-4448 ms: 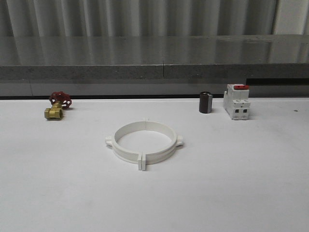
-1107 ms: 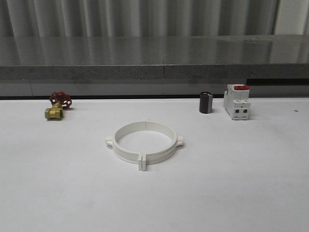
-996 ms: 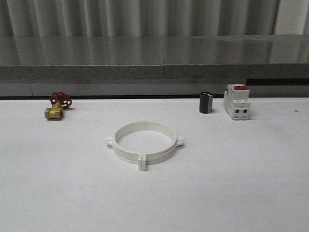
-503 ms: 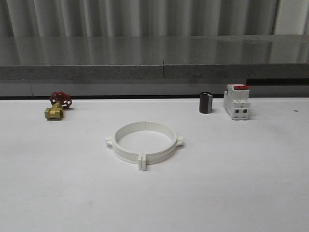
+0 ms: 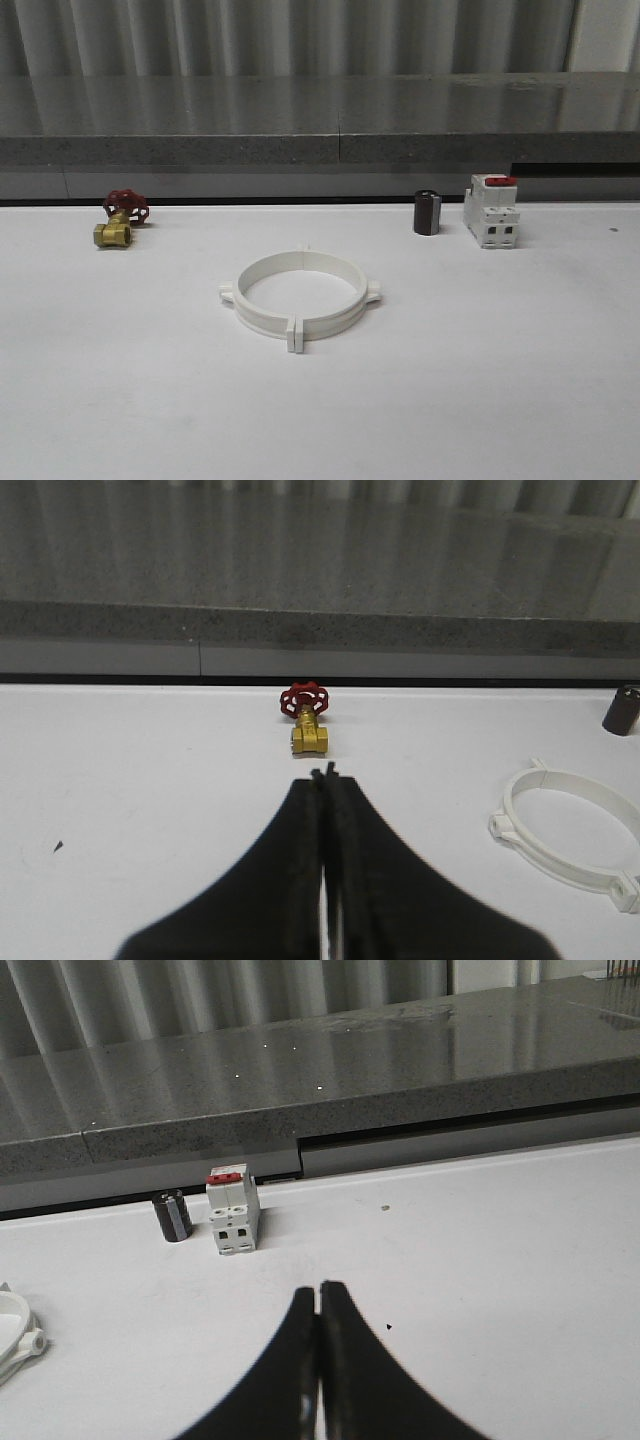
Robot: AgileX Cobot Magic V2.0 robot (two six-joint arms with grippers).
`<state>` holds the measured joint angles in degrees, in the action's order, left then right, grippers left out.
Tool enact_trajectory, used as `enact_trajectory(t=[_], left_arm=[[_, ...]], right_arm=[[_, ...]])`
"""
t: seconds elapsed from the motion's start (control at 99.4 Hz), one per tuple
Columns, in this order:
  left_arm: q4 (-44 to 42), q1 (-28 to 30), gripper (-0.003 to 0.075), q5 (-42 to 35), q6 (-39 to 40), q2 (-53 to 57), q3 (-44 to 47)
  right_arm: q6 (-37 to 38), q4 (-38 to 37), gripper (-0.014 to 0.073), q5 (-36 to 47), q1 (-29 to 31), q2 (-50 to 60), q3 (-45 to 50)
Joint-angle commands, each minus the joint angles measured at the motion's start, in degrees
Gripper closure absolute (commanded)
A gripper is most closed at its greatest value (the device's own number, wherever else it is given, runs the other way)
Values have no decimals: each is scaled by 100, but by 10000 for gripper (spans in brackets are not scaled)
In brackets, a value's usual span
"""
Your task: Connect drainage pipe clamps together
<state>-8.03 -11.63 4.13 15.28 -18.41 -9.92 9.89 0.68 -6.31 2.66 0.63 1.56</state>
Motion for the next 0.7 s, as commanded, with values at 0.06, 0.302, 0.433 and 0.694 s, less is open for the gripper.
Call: enact_trajectory(t=[0.06, 0.302, 0.433, 0.694], left_arm=[[266, 134, 740, -1155, -461, 390, 497], [266, 696, 740, -1198, -461, 1467, 1158], [266, 837, 740, -773, -461, 2032, 1169], [217, 837, 740, -719, -450, 2045, 1169]], right_arm=[[-11, -68, 711, 405, 33, 112, -88], [-11, -68, 711, 405, 33, 112, -88], [-11, -68, 711, 405, 33, 112, -88], [-11, -68, 711, 405, 33, 112, -88]])
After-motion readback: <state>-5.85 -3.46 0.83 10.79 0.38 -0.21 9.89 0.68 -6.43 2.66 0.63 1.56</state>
